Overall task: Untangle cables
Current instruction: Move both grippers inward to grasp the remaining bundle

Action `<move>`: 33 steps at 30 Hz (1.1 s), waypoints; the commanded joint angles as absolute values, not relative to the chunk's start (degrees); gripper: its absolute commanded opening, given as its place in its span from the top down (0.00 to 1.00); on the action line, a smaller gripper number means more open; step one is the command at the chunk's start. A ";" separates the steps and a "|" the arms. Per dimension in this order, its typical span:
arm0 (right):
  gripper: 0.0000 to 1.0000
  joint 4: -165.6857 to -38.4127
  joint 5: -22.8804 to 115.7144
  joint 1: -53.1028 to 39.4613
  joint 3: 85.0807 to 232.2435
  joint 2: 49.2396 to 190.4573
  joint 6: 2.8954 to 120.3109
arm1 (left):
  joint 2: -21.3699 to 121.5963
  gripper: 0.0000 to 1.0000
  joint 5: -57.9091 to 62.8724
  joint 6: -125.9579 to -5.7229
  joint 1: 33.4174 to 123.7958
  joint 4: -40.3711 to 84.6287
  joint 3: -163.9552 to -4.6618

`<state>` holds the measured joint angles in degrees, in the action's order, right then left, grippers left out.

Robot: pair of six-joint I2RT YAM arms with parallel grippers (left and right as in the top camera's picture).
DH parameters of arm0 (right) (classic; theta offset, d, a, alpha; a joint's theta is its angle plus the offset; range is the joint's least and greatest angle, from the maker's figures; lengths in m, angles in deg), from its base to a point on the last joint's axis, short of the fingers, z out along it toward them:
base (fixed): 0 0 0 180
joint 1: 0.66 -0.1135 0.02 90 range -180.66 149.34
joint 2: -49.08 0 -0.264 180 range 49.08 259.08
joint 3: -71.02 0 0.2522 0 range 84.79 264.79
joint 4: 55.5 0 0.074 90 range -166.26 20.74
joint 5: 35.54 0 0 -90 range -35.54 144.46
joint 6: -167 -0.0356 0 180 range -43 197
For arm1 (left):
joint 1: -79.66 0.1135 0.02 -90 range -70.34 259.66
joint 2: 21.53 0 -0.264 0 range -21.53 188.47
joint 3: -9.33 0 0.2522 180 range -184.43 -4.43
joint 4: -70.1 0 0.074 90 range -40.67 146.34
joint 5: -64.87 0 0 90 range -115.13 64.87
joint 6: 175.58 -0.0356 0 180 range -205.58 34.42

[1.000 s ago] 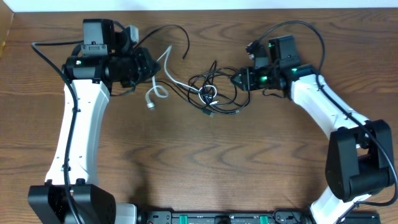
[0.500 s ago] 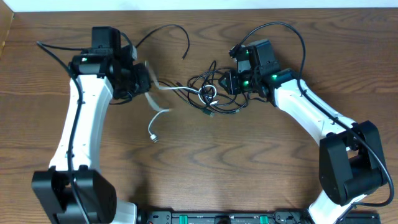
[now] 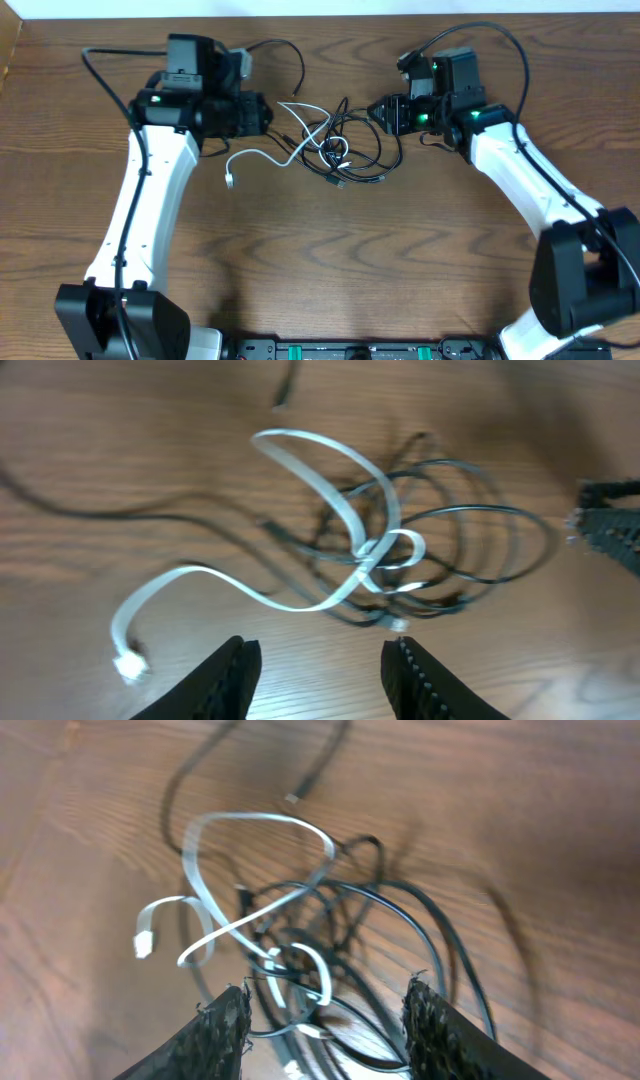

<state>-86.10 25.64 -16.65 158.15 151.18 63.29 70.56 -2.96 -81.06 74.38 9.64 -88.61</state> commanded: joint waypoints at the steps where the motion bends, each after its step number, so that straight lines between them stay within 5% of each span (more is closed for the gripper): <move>1: 0.52 -86.17 22.76 -17.26 159.81 147.05 65.49 | 71.50 0.57 -1.10 -79.27 72.10 9.59 -89.84; 12: 0.59 -89.47 25.23 -23.14 159.79 152.99 64.84 | 80.22 0.65 1.15 -77.76 69.26 8.28 -89.77; 33: 0.70 -78.21 26.54 -24.40 159.79 167.59 64.20 | 92.26 0.66 2.72 -70.64 66.55 20.94 -89.77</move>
<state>-79.02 25.84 -24.01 159.20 166.37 63.96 90.03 2.04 -73.09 66.44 19.80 -88.68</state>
